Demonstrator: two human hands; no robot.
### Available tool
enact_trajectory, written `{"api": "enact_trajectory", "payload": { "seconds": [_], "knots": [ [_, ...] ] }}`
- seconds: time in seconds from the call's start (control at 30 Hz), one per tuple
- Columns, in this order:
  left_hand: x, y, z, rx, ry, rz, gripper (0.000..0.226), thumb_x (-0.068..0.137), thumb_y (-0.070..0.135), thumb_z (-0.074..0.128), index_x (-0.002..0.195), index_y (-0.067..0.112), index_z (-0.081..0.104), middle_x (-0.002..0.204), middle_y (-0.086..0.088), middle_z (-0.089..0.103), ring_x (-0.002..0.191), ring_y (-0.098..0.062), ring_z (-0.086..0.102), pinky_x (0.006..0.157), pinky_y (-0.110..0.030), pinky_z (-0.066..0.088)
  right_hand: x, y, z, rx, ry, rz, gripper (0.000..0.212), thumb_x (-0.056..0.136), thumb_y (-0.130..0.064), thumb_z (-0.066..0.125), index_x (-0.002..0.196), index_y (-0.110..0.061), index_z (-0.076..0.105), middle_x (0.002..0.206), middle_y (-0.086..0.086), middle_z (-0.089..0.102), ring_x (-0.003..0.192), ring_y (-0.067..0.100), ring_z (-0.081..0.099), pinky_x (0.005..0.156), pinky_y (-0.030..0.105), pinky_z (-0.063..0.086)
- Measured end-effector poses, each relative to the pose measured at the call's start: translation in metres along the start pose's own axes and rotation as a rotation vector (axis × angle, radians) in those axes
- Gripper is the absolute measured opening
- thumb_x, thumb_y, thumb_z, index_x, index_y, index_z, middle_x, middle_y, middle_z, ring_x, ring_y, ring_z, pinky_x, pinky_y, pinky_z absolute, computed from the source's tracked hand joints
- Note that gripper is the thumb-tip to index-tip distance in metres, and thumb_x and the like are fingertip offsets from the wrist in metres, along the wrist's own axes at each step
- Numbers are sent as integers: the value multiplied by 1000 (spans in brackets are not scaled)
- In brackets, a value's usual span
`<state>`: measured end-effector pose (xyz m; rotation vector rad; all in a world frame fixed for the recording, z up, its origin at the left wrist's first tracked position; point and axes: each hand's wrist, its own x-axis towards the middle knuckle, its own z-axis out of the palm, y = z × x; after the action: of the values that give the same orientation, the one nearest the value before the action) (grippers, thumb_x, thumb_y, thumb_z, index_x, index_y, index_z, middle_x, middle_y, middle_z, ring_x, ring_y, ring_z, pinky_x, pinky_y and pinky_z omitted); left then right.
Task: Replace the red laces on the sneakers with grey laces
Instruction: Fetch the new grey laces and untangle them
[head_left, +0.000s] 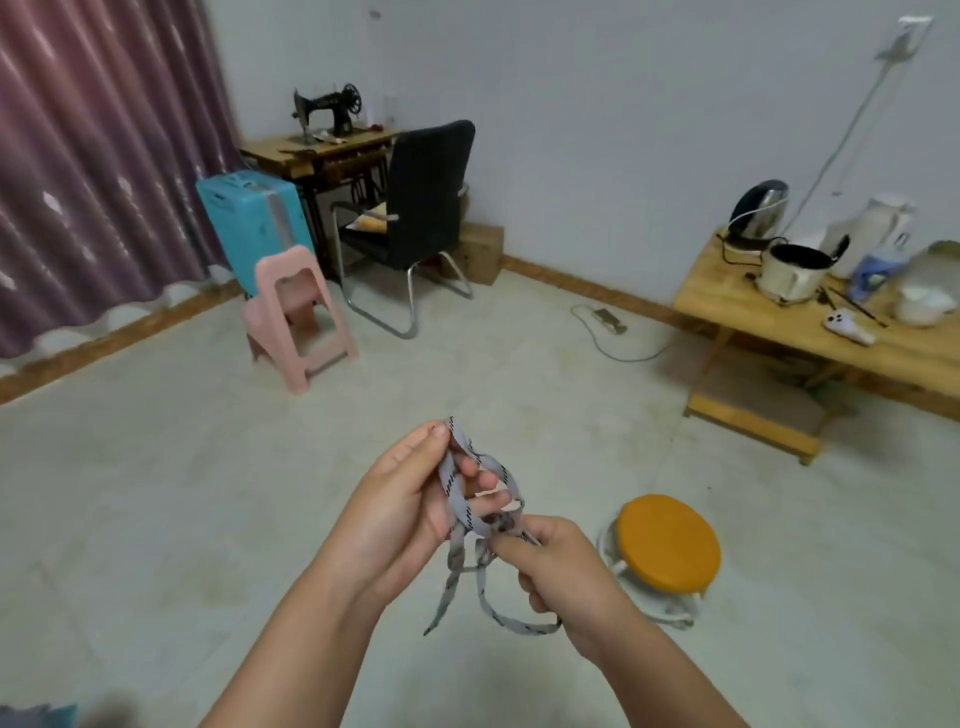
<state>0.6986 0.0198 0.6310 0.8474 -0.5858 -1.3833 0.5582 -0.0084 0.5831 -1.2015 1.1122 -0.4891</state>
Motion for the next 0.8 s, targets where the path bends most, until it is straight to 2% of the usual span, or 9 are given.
{"api": "enact_trajectory", "payload": {
  "seconds": [0.07,0.2,0.27,0.37,0.47,0.53,0.6,0.67,0.8],
  "knots": [
    [27,1,1,121,93,-16,23,91,22,43,76,7,53,58,-6,57,53,-18,60,52,-32,55,13,-4,-35,50,45,10,41,89,-14,56,50,-22,48,47,-9,25,44,9,20,43,21,15],
    [84,-10,12,411,274,-83,27,97,19,41,75,11,53,55,-1,59,40,-13,55,38,-19,43,39,-16,-117,89,150,1,26,92,-10,52,66,-15,48,48,-9,28,44,8,20,40,19,16],
    [124,-32,34,591,358,-82,27,96,18,44,72,12,54,61,0,59,40,-9,55,35,-17,40,51,-17,-172,137,215,-9,30,92,-7,49,63,-14,49,42,-10,35,37,6,22,35,16,17],
    [145,-44,41,573,477,-29,28,96,17,45,70,11,53,72,-5,60,51,-12,62,44,-20,44,53,-28,-200,164,252,4,30,92,-2,45,64,-11,50,37,-11,42,31,4,24,33,15,18],
    [189,-71,76,519,482,-5,29,96,16,43,68,14,52,70,-2,67,72,-17,64,65,-28,40,63,-32,-255,154,339,-3,27,89,0,45,66,-9,53,40,-7,40,34,7,27,35,17,19],
    [215,-85,97,355,439,-19,31,97,17,40,67,14,49,61,2,69,65,-13,69,68,-27,44,67,-30,-283,144,418,2,36,85,2,47,54,-16,53,43,-2,33,37,10,24,38,19,18],
    [240,-95,116,127,369,-73,32,98,20,37,69,13,46,58,0,69,59,-13,70,62,-28,56,69,-28,-303,124,454,14,49,84,0,52,39,-20,49,43,-2,29,38,11,20,41,20,17],
    [265,-103,135,8,335,-154,33,99,24,38,68,14,46,55,3,67,51,-10,67,53,-25,57,72,-29,-321,131,469,33,50,83,-2,54,37,-19,52,41,-3,30,38,11,21,40,20,19],
    [311,-127,174,246,180,-196,26,97,19,40,74,17,52,58,1,53,33,-7,40,39,-14,39,81,-33,-356,256,487,29,25,84,0,51,62,-11,56,47,0,35,41,12,26,38,20,21]
  ]
}}
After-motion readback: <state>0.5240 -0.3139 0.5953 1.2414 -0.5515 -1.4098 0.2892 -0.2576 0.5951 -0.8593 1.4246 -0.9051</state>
